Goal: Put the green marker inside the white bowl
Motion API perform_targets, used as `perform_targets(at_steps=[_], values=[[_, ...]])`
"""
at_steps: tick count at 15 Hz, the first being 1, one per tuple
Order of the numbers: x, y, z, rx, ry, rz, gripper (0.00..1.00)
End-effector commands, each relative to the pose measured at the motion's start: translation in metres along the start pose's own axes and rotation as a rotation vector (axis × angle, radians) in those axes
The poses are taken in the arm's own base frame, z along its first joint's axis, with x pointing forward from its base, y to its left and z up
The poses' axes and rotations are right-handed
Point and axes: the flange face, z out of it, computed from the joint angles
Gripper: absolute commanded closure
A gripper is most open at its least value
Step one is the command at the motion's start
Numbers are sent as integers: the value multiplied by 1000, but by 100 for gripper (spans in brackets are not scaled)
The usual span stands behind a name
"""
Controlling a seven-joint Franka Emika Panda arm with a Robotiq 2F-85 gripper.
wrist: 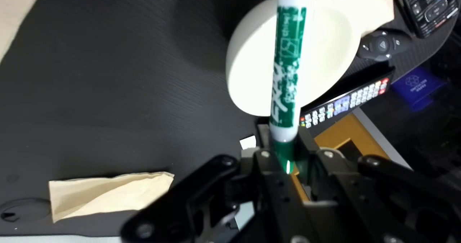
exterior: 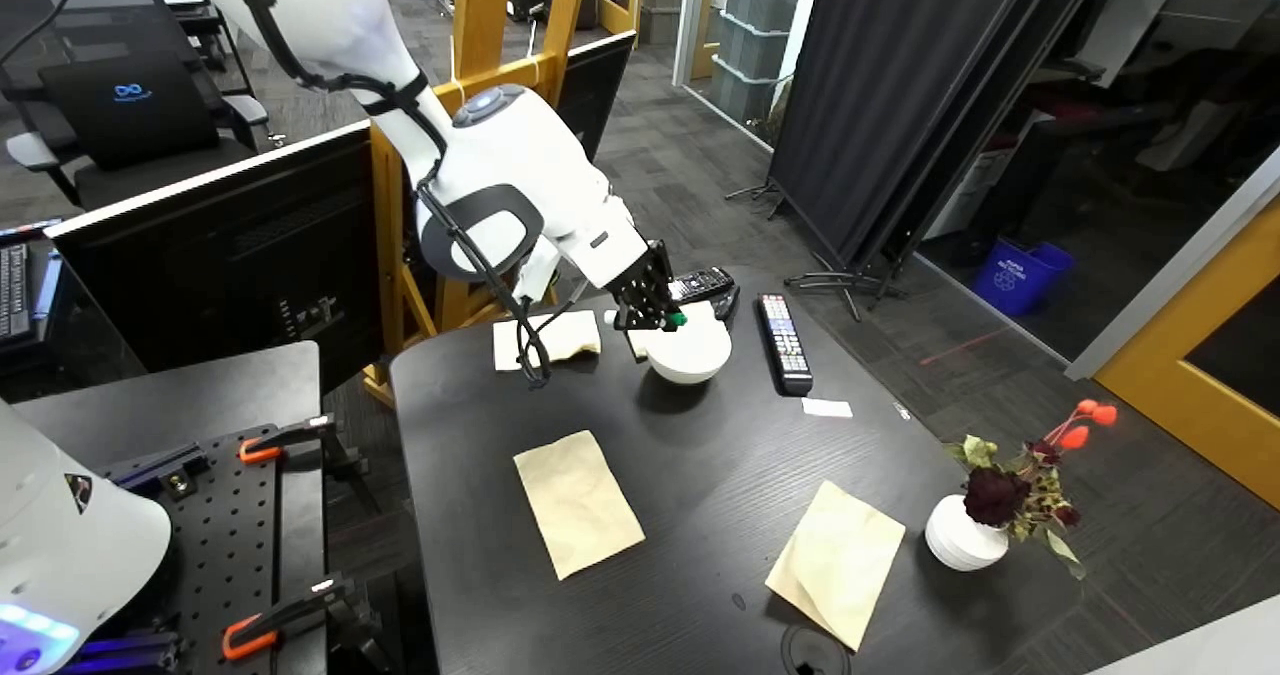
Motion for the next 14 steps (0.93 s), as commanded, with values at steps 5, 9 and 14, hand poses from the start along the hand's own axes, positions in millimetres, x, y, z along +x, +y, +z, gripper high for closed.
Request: perform_targets(at_steps=[5, 9, 14], values=[[10, -32, 10, 42, 170, 102, 95], [15, -36, 26, 25, 225, 107, 95], [16, -27, 53, -36, 251, 94, 95]])
